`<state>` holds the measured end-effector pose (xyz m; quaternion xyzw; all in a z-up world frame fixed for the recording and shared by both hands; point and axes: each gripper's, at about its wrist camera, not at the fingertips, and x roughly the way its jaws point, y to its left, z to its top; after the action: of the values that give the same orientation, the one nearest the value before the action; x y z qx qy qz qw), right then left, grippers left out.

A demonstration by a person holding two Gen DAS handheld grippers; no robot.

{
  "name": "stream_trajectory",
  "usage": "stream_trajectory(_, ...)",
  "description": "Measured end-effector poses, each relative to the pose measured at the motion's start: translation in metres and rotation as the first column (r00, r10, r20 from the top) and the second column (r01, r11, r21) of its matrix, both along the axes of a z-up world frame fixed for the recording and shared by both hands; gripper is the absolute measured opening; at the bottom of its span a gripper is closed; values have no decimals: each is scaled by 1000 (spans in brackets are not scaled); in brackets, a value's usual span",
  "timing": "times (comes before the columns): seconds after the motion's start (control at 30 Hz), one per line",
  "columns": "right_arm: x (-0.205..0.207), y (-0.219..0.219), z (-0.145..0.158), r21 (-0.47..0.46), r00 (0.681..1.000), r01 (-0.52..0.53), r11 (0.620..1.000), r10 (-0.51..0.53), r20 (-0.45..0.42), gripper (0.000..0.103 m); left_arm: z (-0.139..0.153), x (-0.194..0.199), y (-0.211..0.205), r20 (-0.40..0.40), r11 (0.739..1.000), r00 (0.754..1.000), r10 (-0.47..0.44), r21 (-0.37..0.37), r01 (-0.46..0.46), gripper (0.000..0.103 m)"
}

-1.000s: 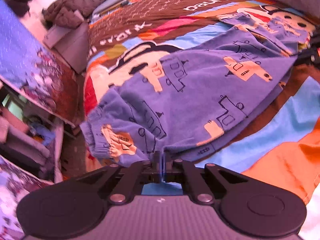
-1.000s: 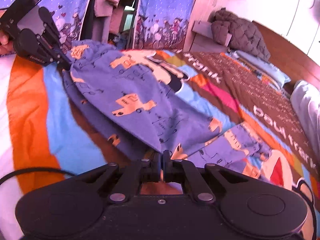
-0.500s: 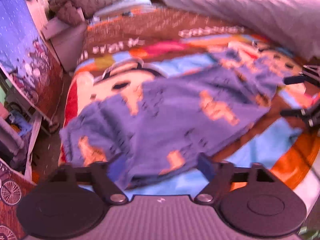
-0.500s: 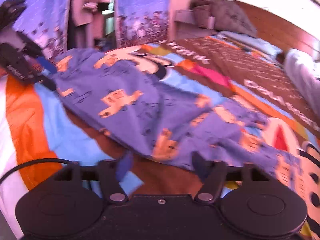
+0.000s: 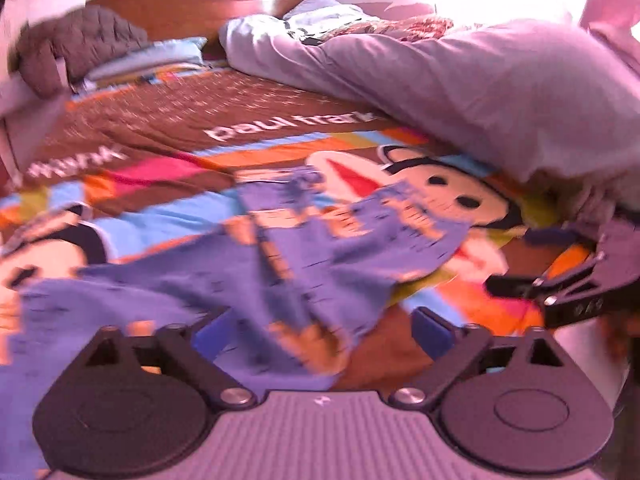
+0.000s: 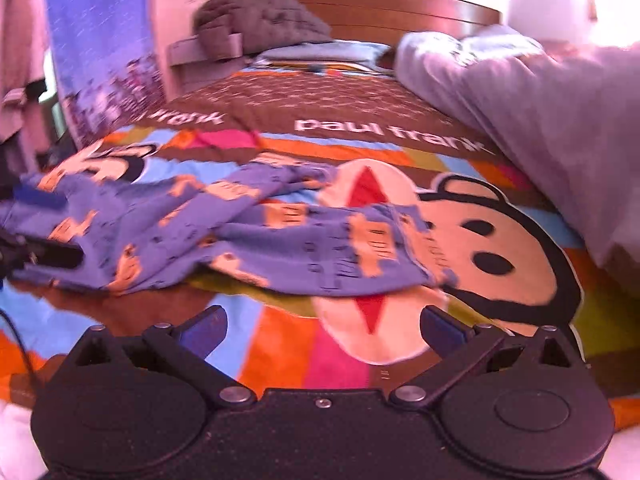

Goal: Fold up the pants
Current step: 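Open both grippers to release the folded pants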

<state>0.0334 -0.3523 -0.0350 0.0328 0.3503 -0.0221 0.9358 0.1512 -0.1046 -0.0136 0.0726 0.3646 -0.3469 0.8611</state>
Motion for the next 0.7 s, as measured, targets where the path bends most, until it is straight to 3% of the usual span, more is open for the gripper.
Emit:
stream_trajectory(0.1,0,-19,-6,81,999,43,996,-42,-8,102,-14,10,-10,-80,999,997,-6,-46,2,73)
stream_trajectory(0.23,4,-37,-10,180,997,74,981,-71,-26,102,-31,24,-5,-192,990,980,45,-123,-69,61)
stream_trajectory(0.33,9,-44,-12,232,996,86,969,-81,-31,102,-39,32,7,-262,970,960,99,-191,-152,54)
stream_trajectory(0.47,17,-49,-12,279,997,69,958,-60,-42,101,-53,37,23,-318,938,933,167,-240,-249,33)
stream_trajectory(0.6,35,-51,-9,323,999,14,946,-2,-37,85,-60,41,34,-355,913,916,188,-280,-296,22)
stream_trajectory(0.7,67,-43,1,299,994,-93,950,106,-29,67,-64,44,40,-380,900,903,202,-292,-325,11)
